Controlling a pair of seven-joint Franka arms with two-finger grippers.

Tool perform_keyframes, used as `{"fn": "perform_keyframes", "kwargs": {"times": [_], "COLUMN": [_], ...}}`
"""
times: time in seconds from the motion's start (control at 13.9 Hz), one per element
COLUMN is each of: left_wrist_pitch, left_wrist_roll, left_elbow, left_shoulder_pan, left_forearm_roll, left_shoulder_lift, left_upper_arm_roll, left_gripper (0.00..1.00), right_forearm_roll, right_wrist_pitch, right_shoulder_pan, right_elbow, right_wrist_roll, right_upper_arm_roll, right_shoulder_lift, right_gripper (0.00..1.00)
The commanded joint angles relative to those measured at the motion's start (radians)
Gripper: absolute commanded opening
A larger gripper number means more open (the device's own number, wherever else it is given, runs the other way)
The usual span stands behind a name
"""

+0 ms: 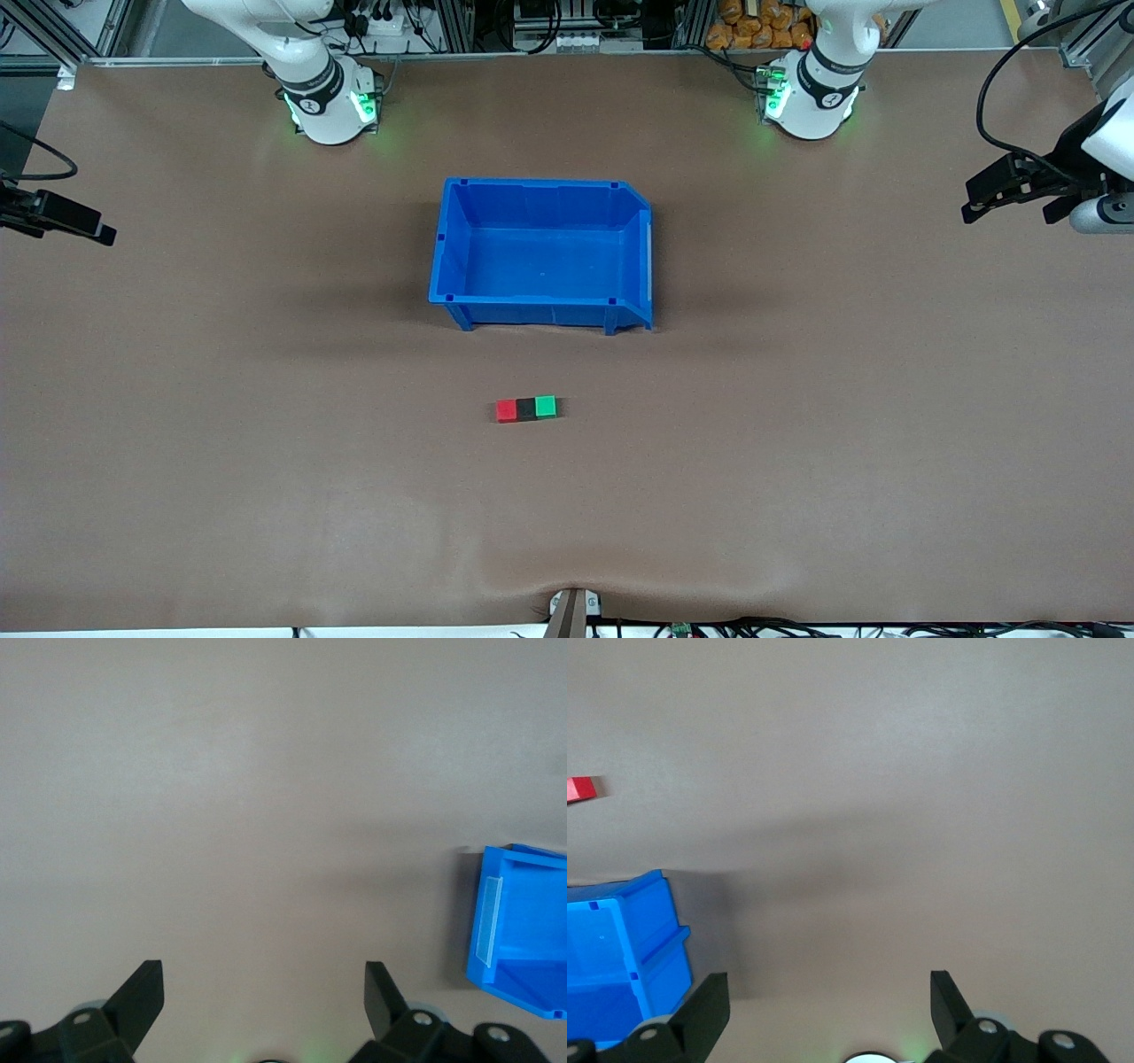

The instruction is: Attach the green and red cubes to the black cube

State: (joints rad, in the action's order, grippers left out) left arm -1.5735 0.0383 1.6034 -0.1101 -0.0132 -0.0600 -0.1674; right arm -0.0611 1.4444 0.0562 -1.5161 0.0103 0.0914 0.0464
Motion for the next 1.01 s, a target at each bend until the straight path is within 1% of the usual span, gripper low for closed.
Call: {"fn": "perform_keyframes", "kwargs": {"times": [0.0, 0.29, 0.5, 0.94], "left_wrist_pitch": [0.017, 0.017, 0.017, 0.017], "left_wrist_roll": [-0.018, -0.017, -0.018, -0.018], "left_elbow": [-0.02, -0.02, -0.02, -0.02], "left_shoulder_pan": [-0.008, -0.008, -0.008, -0.008], "left_forearm_roll": [-0.005, -0.005, -0.005, -0.005], "left_shoulder_lift": [0.009, 0.008, 0.008, 0.008], "left_upper_arm_roll": [-0.004, -0.004, -0.004, -0.004], "left_gripper": [1.0, 1.0, 1.0, 1.0], "right_forearm_roll": [0.017, 0.017, 0.027, 0.029], "right_wrist_pitch": [0.017, 0.021, 0.069, 0.057], "right_shoulder_pan": [0.034, 0.036, 0.034, 0.036], "right_elbow": [-0.041, -0.053, -0.134, -0.127], "right_wrist_roll": [0.023, 0.025, 0.025, 0.027], "right_upper_arm_roll": [-0.032, -0.038, -0.042, -0.039], "right_shoulder_lift": [-0.036, -0.049, -0.108, -0.109], "right_gripper": [1.0, 1.0, 1.0, 1.0]}}
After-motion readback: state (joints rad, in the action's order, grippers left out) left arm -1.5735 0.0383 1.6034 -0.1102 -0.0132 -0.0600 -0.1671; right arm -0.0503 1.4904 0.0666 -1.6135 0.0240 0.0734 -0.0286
